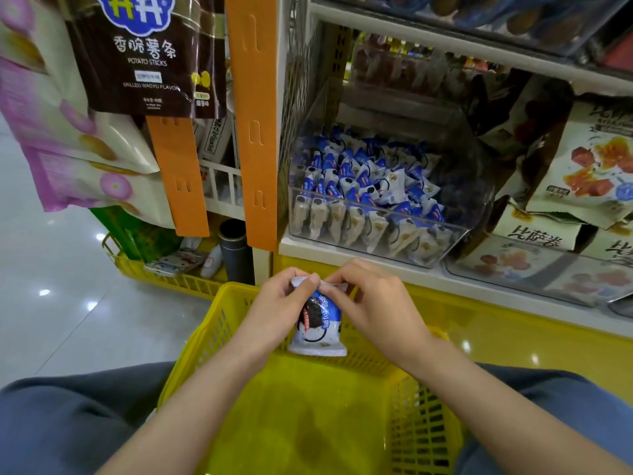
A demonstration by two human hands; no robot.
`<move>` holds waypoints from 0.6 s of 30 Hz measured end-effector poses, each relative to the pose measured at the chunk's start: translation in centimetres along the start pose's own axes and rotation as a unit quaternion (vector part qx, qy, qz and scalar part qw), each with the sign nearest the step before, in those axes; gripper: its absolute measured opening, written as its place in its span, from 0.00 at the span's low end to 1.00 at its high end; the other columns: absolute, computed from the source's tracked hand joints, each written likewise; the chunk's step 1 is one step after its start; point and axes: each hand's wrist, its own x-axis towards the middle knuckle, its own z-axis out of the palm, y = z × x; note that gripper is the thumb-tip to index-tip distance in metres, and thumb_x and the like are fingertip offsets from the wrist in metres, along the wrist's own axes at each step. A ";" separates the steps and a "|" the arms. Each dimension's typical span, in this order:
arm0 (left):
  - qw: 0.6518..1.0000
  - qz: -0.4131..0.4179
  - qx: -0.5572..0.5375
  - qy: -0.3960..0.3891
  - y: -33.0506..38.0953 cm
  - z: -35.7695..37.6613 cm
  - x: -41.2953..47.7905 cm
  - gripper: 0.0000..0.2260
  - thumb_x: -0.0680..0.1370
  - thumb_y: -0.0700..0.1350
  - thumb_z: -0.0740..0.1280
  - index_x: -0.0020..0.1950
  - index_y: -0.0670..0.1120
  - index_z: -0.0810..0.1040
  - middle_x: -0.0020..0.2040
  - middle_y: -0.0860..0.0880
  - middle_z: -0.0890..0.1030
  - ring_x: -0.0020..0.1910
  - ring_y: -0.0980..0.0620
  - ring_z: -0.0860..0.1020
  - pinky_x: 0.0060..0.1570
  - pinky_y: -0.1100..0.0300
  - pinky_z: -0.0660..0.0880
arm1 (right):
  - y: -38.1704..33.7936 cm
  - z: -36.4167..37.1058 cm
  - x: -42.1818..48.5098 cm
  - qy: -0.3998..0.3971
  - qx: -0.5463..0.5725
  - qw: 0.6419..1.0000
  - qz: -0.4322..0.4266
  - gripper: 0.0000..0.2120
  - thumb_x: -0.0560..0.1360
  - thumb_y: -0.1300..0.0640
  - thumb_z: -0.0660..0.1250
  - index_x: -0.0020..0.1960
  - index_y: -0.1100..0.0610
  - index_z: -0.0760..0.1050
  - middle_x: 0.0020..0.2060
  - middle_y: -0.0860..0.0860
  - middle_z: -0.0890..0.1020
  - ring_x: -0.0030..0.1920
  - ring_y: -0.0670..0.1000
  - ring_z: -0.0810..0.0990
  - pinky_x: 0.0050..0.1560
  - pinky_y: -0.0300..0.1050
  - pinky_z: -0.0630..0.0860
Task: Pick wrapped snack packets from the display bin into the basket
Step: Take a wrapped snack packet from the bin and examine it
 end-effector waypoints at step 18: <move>0.980 0.112 0.111 0.119 0.4 -1.3 -0.3 0.07 0.78 0.42 0.64 0.40 0.49 0.78 0.39 0.48 0.82 0.40 0.53 0.78 0.40 0.57 0.75 | 0.7 0.4 -0.3 -0.188 0.185 0.938 0.225 0.24 0.72 0.58 0.71 0.65 0.56 0.66 0.57 0.49 0.76 0.57 0.44 0.75 0.57 0.36 0.72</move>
